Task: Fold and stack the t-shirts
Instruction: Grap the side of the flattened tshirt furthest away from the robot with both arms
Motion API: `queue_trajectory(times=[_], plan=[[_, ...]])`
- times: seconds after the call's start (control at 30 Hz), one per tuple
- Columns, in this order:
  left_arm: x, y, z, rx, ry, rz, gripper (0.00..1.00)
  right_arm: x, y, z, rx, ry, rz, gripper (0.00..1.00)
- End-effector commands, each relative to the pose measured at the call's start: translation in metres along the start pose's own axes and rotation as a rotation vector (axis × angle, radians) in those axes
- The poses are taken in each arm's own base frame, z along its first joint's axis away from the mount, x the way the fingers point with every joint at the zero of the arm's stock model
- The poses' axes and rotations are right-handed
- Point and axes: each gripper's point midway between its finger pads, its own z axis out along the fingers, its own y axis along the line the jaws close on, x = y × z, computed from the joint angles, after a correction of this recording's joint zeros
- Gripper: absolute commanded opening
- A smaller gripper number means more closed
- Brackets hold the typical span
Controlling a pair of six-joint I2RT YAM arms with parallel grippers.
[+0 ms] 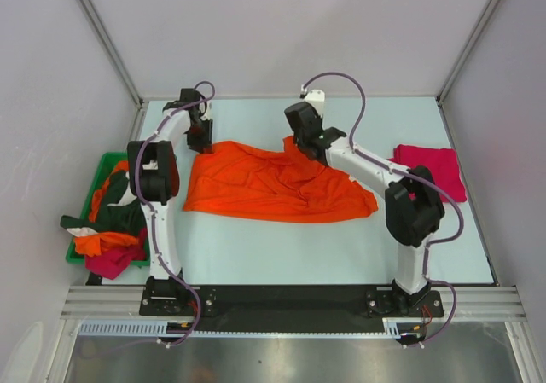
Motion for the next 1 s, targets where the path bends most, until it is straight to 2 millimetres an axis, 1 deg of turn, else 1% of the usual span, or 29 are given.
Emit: queue_trajectory(times=[0.0, 0.03, 0.07, 0.1, 0.13, 0.2, 0.23, 0.4, 0.6, 0.7, 0.73, 0.8, 0.83, 0.9, 0.97], plan=[[-0.013, -0.009, -0.023, 0.039, -0.046, 0.026, 0.37, 0.009, 0.006, -0.056, -0.037, -0.008, 0.013, 0.0], [-0.011, -0.01, -0.024, 0.043, -0.041, 0.027, 0.37, 0.017, 0.015, -0.072, -0.062, 0.001, 0.022, 0.0], [-0.009, -0.011, -0.024, 0.047, -0.038, 0.027, 0.37, 0.036, 0.015, -0.075, -0.064, 0.033, 0.002, 0.0], [-0.008, -0.012, -0.025, 0.053, -0.038, 0.025, 0.37, 0.047, 0.019, -0.082, -0.073, 0.053, -0.008, 0.0], [-0.006, -0.013, -0.023, 0.055, -0.03, 0.023, 0.37, 0.057, 0.03, -0.093, -0.1, 0.064, -0.025, 0.0], [-0.004, -0.014, -0.023, 0.057, -0.025, 0.021, 0.37, 0.082, 0.033, -0.101, -0.1, 0.107, -0.042, 0.0], [-0.003, -0.014, -0.024, 0.058, -0.024, 0.019, 0.37, 0.095, 0.04, -0.107, -0.119, 0.131, -0.056, 0.0], [0.002, -0.019, -0.025, 0.067, -0.017, 0.024, 0.37, 0.137, 0.045, -0.114, -0.127, 0.215, -0.045, 0.0], [0.005, -0.022, -0.031, 0.075, -0.018, 0.032, 0.37, 0.175, 0.05, -0.111, -0.143, 0.314, -0.055, 0.0], [0.007, -0.021, -0.034, 0.077, -0.018, 0.034, 0.37, 0.18, 0.052, -0.107, -0.148, 0.333, -0.053, 0.2], [0.008, -0.022, -0.034, 0.078, -0.015, 0.035, 0.37, 0.177, 0.053, -0.106, -0.153, 0.328, -0.053, 0.32], [0.011, -0.023, -0.036, 0.085, -0.013, 0.038, 0.37, 0.167, 0.055, -0.1, -0.155, 0.311, -0.047, 0.43], [0.011, -0.023, -0.037, 0.086, -0.015, 0.037, 0.37, 0.155, 0.06, -0.1, -0.168, 0.289, -0.044, 0.53], [0.011, -0.025, -0.04, 0.096, -0.019, 0.037, 0.37, 0.141, 0.062, -0.094, -0.166, 0.262, -0.041, 0.57], [0.011, -0.026, -0.042, 0.099, -0.022, 0.039, 0.38, 0.116, 0.067, -0.09, -0.173, 0.219, -0.027, 0.58]])
